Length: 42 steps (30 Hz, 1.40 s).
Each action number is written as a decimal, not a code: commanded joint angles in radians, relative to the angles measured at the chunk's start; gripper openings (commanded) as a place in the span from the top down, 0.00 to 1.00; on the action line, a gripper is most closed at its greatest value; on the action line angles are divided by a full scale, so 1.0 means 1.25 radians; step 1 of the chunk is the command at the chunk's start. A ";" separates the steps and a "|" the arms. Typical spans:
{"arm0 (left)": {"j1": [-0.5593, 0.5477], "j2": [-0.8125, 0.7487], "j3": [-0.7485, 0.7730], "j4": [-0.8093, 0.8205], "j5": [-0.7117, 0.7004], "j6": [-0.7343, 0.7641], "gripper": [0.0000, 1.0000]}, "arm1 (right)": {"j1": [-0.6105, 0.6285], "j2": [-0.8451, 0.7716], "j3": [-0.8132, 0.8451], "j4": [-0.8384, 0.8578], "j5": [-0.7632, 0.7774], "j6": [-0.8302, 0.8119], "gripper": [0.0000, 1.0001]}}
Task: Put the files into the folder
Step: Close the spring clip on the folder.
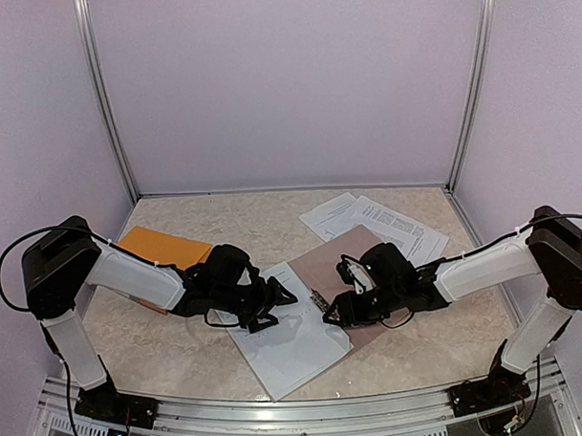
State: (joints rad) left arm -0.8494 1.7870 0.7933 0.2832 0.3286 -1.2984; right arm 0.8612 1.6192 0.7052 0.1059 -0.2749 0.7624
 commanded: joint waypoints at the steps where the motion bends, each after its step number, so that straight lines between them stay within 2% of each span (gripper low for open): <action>1: 0.006 0.012 -0.015 -0.026 0.003 -0.001 0.23 | -0.010 -0.023 -0.007 0.016 -0.015 0.009 0.49; 26: 0.007 0.006 -0.019 -0.035 0.000 0.000 0.23 | -0.015 -0.013 0.064 0.014 -0.036 0.002 0.49; 42: 0.013 0.008 -0.021 -0.033 0.005 0.000 0.23 | -0.049 0.162 0.192 0.040 -0.048 -0.049 0.49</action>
State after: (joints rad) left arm -0.8429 1.7870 0.7918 0.2836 0.3370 -1.2984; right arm 0.8135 1.7683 0.8974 0.1307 -0.3210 0.7303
